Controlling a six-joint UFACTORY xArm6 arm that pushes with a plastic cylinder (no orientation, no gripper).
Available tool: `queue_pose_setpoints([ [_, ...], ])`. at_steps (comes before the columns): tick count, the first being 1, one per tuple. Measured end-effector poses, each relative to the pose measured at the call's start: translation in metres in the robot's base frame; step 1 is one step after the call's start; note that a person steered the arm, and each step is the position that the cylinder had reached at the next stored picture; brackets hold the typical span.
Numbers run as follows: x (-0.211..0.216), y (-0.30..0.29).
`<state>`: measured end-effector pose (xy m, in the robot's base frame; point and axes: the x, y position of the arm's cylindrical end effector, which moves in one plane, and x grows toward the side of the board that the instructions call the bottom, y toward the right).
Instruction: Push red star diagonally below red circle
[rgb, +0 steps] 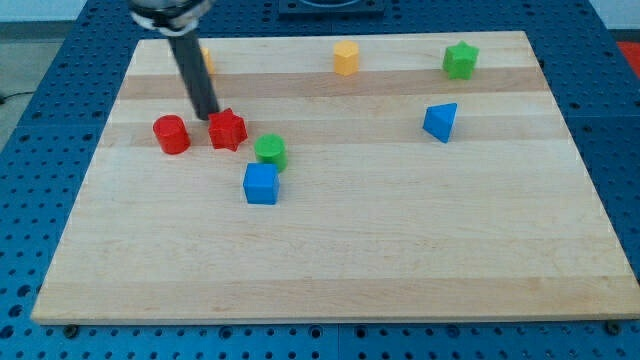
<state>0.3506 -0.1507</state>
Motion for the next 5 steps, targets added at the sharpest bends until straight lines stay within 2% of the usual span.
queue_pose_setpoints([
  [1,0.016,0.02],
  [2,0.054,0.033],
  [4,0.126,0.016],
  [5,0.151,0.035],
])
